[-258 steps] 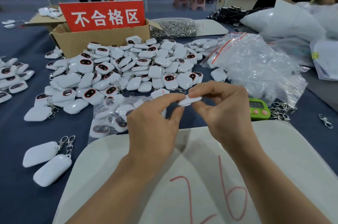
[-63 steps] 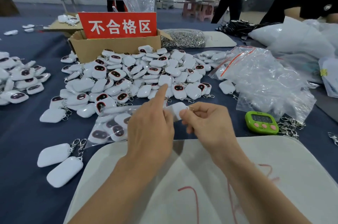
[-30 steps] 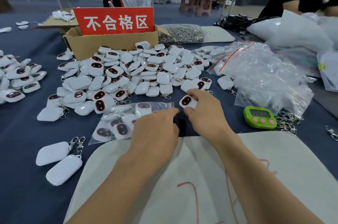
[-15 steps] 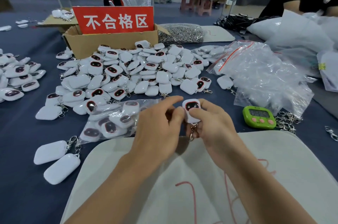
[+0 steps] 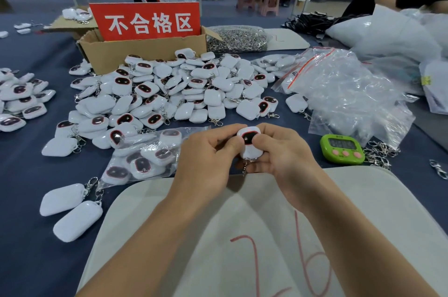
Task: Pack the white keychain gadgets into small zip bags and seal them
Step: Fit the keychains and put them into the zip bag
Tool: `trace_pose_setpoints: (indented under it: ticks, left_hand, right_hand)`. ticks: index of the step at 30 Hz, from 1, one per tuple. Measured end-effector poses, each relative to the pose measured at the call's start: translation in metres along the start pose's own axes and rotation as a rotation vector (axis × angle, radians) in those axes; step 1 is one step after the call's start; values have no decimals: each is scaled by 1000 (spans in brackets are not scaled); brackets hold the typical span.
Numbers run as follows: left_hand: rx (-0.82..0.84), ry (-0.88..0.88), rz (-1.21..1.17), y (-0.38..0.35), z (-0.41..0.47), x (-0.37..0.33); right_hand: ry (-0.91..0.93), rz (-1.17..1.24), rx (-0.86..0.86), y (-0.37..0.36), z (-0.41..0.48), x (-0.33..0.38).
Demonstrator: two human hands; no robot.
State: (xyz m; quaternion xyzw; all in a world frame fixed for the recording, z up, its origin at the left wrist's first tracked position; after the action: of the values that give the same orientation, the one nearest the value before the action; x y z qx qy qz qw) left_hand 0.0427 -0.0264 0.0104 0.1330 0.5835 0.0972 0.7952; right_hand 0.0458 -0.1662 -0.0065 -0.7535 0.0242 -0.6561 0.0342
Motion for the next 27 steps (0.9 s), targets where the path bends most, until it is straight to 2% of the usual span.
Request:
trace_pose_setpoints:
  ticks: [5,15,27]
  left_hand:
    - [5,33,-46,-4,0,7]
    - [-90,120,-159,2,-1,13]
    - [-31,123,-253,-5,-3,9]
  right_hand:
    - [17,2,7,-1,1,-1]
    - [59,73,109,-7,-2,-1]
    - [108,4,91,-3,0,3]
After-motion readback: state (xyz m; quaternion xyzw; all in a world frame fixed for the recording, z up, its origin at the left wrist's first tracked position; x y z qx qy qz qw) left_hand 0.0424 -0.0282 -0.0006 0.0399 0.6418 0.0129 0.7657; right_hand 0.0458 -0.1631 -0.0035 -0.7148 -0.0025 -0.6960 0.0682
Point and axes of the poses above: each hand's wrist, its own z-axis towards the middle knuckle, its own y-axis out of the back of the hand, x = y × z, the point moved 6 cm from there along z, towards the middle knuckle, and after that the axes turned 5 degrees about z, right-handed, at the moved point
